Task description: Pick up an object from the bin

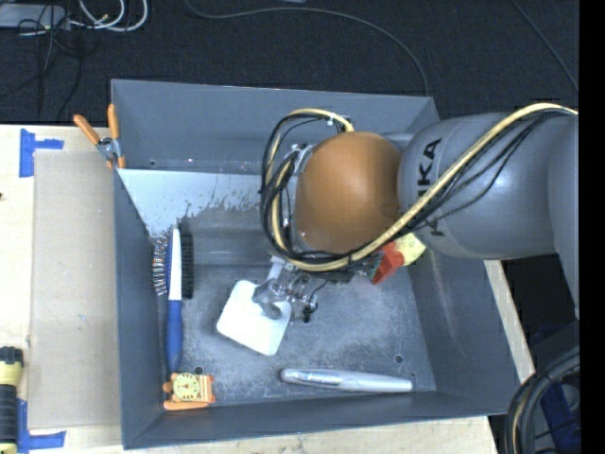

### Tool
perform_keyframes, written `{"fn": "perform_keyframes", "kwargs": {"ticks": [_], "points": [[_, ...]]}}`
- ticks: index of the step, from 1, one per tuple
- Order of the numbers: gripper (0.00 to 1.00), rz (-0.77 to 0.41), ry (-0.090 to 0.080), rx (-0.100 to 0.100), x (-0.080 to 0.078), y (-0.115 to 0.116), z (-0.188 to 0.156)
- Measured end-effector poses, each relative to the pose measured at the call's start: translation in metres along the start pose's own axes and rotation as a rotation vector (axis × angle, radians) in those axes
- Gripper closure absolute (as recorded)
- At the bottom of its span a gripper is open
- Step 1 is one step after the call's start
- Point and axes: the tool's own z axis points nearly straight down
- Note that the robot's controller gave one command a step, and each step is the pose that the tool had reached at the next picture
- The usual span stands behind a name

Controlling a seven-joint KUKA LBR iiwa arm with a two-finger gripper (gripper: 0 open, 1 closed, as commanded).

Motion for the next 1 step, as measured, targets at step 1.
{"fn": "perform_keyframes", "kwargs": {"ticks": [1], "points": [[1.00,-0.007,-0.007,0.012,-0.0348,-0.0213,-0.0242]]}}
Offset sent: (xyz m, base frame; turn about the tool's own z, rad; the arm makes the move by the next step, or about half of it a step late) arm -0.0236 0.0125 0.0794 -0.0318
